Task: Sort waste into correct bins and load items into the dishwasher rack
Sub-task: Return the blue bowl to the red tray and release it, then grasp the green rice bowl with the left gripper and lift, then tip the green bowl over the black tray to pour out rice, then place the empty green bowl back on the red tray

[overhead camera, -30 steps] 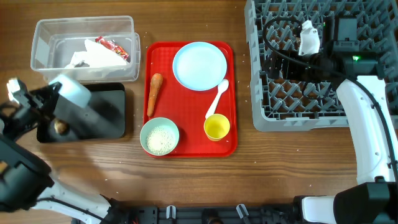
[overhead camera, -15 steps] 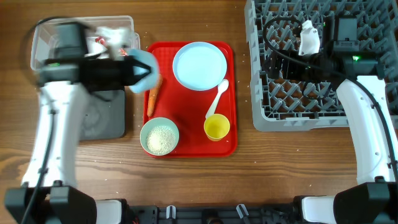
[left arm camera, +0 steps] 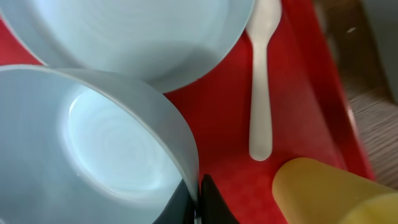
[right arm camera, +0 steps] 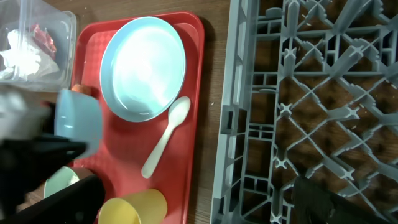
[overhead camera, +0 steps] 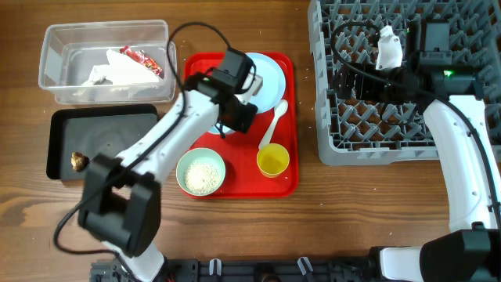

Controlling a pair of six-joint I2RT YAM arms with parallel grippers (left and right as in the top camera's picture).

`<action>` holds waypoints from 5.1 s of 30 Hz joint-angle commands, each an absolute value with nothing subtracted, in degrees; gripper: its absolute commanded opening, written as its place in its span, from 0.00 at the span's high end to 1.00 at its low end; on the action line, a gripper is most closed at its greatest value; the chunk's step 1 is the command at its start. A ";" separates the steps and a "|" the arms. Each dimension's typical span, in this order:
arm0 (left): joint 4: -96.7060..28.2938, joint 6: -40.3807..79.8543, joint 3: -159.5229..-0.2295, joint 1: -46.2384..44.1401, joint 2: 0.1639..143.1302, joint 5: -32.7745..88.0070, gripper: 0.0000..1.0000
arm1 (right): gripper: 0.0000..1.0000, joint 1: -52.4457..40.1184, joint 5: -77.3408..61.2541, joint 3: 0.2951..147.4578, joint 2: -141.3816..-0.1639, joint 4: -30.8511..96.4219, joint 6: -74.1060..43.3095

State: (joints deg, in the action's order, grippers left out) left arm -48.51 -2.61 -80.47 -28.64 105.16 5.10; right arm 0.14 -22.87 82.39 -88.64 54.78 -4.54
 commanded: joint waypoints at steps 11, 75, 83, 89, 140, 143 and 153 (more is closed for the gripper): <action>-50.65 -0.12 -80.77 -31.97 107.22 3.11 0.42 | 0.00 -0.16 -22.46 83.50 -89.27 54.94 -5.08; -63.70 18.68 -78.87 -7.35 87.66 11.29 0.96 | 0.00 -0.16 -22.24 83.50 -89.32 54.63 -4.49; -58.96 3.97 -78.15 17.34 88.55 30.15 0.96 | 0.00 -0.14 -22.24 83.50 -89.32 53.87 -4.49; -58.30 -8.01 -77.45 30.39 93.89 46.52 0.96 | 0.00 -0.14 -22.26 83.50 -89.32 53.54 -4.69; -78.54 -16.38 -77.47 45.98 110.37 89.58 0.96 | 0.00 -0.16 -22.26 83.50 -89.32 56.69 -4.71; -80.14 -20.23 -77.47 46.09 110.37 89.25 0.96 | 0.00 -0.16 -22.26 83.50 -89.32 56.93 -5.13; -80.16 -22.39 -77.49 39.35 105.56 88.62 0.96 | 0.00 -0.16 -22.31 83.50 -89.32 56.36 -6.24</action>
